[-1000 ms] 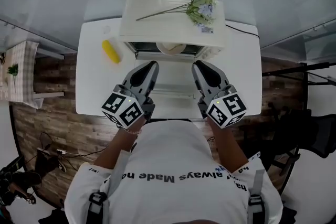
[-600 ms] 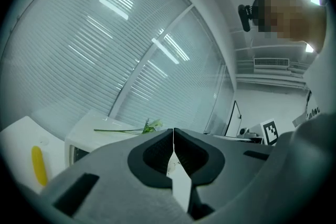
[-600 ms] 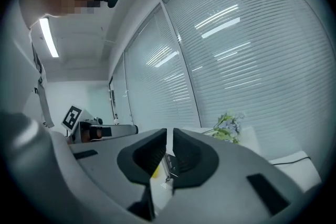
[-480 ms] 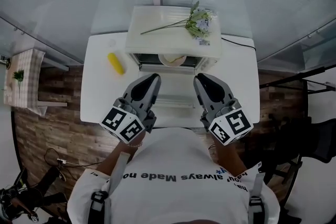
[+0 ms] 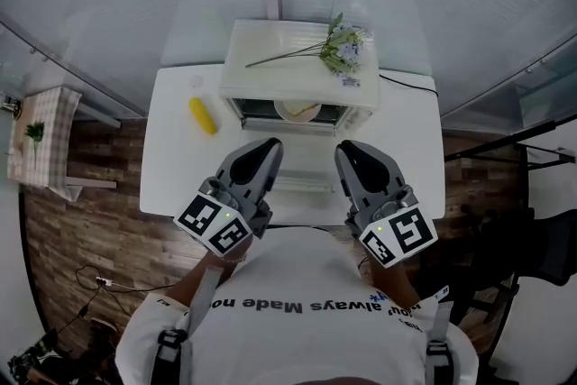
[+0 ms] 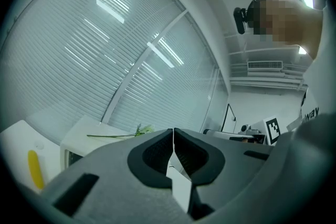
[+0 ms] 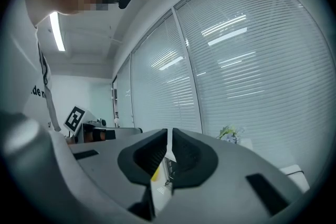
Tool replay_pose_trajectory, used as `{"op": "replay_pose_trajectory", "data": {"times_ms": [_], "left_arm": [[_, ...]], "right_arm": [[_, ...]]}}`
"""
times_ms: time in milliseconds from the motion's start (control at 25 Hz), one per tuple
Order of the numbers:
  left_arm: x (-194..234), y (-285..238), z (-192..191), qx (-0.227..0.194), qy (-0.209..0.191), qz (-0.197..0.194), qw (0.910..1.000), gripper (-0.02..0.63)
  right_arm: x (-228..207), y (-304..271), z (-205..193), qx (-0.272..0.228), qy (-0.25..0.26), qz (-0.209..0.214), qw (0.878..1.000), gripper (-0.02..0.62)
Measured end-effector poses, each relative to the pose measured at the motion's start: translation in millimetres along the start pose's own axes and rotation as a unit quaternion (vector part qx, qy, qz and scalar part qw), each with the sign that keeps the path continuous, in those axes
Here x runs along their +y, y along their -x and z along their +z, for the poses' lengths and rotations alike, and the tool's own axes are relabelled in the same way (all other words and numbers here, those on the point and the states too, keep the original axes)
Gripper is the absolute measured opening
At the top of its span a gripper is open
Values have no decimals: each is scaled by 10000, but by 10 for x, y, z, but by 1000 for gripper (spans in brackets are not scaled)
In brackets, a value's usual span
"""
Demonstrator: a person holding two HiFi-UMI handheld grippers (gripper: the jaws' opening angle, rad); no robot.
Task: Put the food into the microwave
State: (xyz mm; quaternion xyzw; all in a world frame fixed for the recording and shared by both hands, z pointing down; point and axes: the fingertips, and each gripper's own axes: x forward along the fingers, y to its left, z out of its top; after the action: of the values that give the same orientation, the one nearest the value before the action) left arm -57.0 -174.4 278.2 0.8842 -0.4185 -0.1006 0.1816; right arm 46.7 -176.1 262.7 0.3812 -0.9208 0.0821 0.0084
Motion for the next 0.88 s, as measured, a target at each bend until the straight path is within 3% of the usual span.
{"op": "replay_pose_trajectory", "data": {"times_ms": [880], "left_arm": [[-45, 65, 24, -99, 86, -32, 9999, 14]], "right_arm": [[53, 48, 25, -47, 21, -40, 10000, 32]]}}
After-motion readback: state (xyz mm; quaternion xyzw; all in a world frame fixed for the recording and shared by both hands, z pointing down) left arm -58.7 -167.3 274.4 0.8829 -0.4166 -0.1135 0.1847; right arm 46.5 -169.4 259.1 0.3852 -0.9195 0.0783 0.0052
